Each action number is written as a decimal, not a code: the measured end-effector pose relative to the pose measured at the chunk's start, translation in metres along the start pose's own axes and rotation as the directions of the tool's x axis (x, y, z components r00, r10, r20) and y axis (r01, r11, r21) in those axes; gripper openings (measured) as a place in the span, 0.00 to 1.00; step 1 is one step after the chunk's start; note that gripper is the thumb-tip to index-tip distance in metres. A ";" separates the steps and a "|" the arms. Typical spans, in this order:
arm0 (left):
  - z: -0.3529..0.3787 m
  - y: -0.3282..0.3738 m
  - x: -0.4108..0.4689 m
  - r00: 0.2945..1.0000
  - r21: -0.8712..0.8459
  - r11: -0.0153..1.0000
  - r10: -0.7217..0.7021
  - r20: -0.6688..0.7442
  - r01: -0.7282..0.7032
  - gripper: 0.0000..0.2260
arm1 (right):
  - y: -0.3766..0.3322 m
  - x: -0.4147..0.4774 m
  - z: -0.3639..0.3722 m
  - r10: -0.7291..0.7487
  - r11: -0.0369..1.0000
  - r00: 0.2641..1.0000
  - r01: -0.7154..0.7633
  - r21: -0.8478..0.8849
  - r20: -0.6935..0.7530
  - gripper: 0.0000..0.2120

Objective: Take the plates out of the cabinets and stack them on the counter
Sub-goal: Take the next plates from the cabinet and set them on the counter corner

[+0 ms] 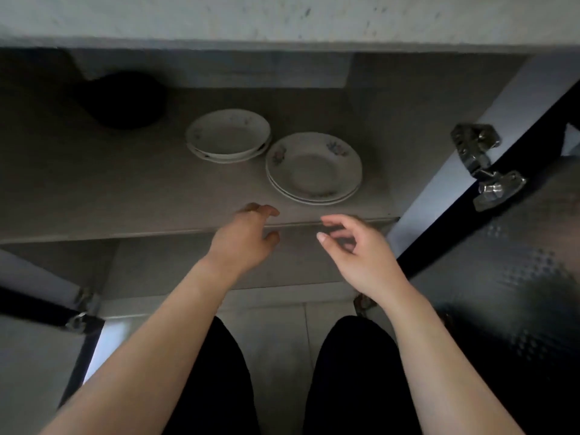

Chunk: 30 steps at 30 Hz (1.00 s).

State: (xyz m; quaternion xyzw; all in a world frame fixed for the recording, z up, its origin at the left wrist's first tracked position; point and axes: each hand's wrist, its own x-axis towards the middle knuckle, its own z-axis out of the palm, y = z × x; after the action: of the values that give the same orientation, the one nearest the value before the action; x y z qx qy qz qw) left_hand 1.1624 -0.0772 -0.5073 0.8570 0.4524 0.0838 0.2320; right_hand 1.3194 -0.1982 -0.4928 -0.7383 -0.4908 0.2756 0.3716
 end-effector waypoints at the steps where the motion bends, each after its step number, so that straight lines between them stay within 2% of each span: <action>1: 0.007 -0.007 0.005 1.000 0.012 1.000 -0.002 -0.019 0.002 0.19 | 0.007 0.004 0.004 0.000 1.000 1.000 0.000 0.002 -0.008 0.12; 7: 0.034 -0.031 0.030 0.991 0.081 0.997 0.028 -0.132 -0.018 0.20 | 0.034 0.026 0.008 -0.001 1.000 0.998 -0.001 -0.022 -0.055 0.11; 12: 0.044 -0.046 0.044 0.991 0.099 0.995 0.001 -0.137 0.013 0.24 | 0.043 0.046 0.007 0.024 0.999 0.990 -0.029 -0.038 -0.140 0.12; 14: 0.046 -0.050 0.049 0.992 0.101 0.994 -0.018 -0.123 0.031 0.25 | 0.047 0.053 0.009 -0.012 0.995 0.984 -0.006 -0.102 -0.178 0.14; 17: 0.049 -0.054 0.051 0.995 0.120 0.992 -0.028 -0.094 0.039 0.25 | 0.050 0.061 0.014 -0.154 0.962 0.963 0.094 -0.258 -0.223 0.16; 21: 0.054 -0.061 0.050 0.997 0.192 0.981 -0.003 -0.077 0.018 0.24 | 0.055 0.071 0.020 -0.267 0.900 0.944 0.172 -0.401 -0.196 0.17; 30: 0.060 -0.065 0.050 0.990 0.207 0.978 0.024 -0.139 0.005 0.22 | 0.074 0.099 0.025 -0.389 0.827 0.905 0.260 -0.499 -0.173 0.13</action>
State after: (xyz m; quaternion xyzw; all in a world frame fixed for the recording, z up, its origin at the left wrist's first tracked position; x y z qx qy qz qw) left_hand 1.1644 -0.0242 -0.5943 0.8706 0.4698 0.0976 0.1085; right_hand 1.3752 -0.1169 -0.5722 -0.7405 -0.6067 -0.0198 0.2884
